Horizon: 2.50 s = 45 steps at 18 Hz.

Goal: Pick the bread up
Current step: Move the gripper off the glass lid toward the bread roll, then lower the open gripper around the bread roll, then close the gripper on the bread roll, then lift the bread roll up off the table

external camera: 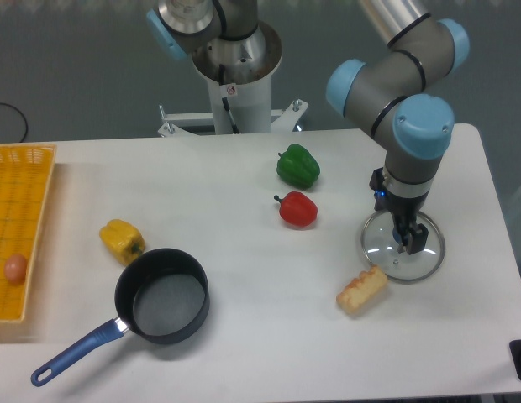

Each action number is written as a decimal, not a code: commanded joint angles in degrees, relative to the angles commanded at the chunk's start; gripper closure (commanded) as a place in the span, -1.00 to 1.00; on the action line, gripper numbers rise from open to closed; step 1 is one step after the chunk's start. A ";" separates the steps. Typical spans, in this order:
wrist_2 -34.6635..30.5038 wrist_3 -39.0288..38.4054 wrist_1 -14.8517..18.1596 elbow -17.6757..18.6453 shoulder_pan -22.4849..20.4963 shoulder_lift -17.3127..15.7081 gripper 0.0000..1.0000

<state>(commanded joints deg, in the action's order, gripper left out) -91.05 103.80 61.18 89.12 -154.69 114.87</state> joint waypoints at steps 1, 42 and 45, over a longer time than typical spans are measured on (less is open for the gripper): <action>-0.26 0.00 -0.35 -0.09 0.26 0.44 -1.00; -0.26 -12.66 -7.74 -2.20 4.66 11.17 -0.06; -0.26 -12.66 -7.65 -2.37 4.66 10.21 0.01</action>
<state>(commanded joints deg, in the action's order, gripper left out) -91.32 91.14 53.53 86.75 -150.03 125.07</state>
